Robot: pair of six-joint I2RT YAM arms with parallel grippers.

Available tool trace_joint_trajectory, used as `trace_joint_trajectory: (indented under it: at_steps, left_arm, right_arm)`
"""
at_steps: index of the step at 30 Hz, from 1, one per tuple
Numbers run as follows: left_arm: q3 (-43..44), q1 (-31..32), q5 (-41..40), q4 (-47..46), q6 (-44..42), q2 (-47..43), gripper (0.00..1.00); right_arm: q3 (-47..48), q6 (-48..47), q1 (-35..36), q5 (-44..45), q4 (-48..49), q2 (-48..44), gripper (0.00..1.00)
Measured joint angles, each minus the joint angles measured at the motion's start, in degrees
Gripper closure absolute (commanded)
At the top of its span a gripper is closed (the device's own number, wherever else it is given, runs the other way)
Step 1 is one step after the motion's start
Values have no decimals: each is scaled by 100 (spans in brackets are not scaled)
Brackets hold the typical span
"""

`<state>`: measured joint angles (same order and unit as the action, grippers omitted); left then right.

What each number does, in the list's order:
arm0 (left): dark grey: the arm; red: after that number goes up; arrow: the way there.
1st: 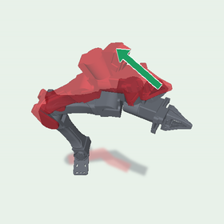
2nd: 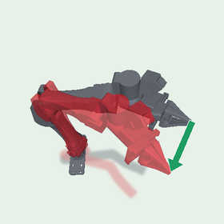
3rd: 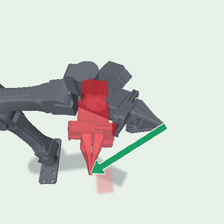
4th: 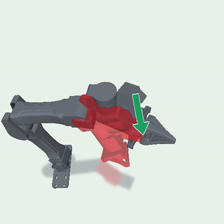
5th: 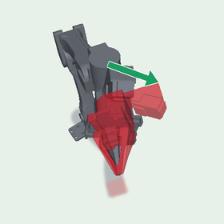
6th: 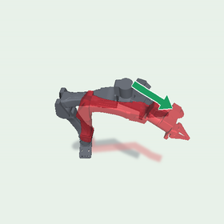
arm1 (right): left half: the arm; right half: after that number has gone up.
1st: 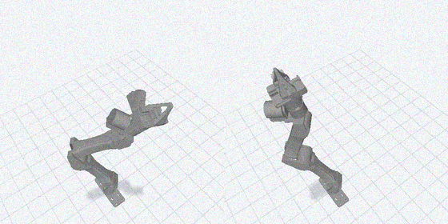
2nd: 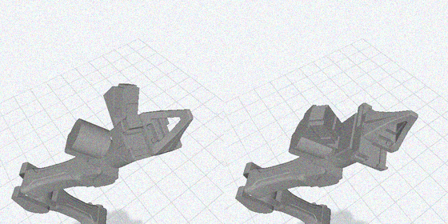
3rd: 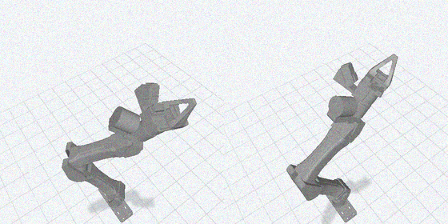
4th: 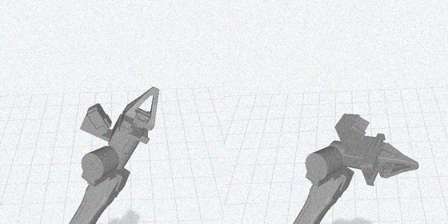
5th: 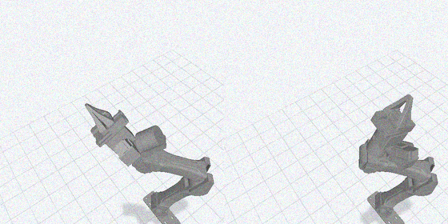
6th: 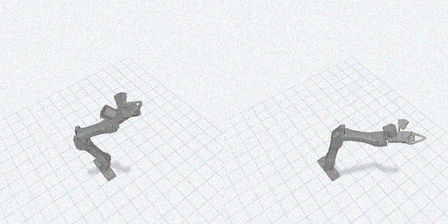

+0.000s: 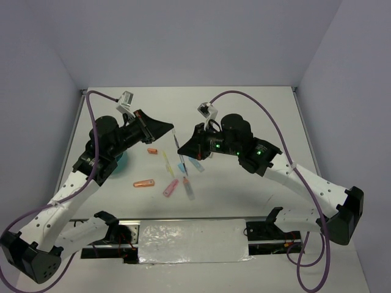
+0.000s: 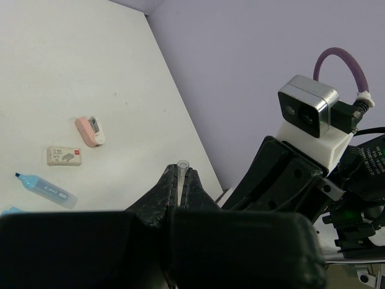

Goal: Sort the stationery into containers
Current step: Close the pen cap on the pen.

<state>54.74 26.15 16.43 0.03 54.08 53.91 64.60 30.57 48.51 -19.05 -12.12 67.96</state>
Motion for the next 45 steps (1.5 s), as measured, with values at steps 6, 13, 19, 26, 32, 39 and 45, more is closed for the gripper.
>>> trace_joint_trajectory:
  at_steps: [6,13,19,26,32,39,45]
  left_arm:
    - [13,0,7,-39,2,28,100]
    - [13,0,7,-24,0,28,100]
    - [13,0,7,2,-17,22,100]
    - [13,0,4,7,-24,22,100]
    - [13,0,7,0,-24,22,100]
    - [13,0,9,0,-24,22,100]
    - [13,-2,17,-59,-17,22,100]
  right_arm:
    - [0,2,0,0,2,55,100]
    - [0,0,0,22,2,122,100]
    - [4,0,-2,42,2,140,100]
    - [66,-2,-20,44,2,140,100]
    - [76,-11,-57,48,0,140,100]
    - [79,-22,-101,72,-2,140,100]
    - [190,-26,-149,81,-90,173,100]
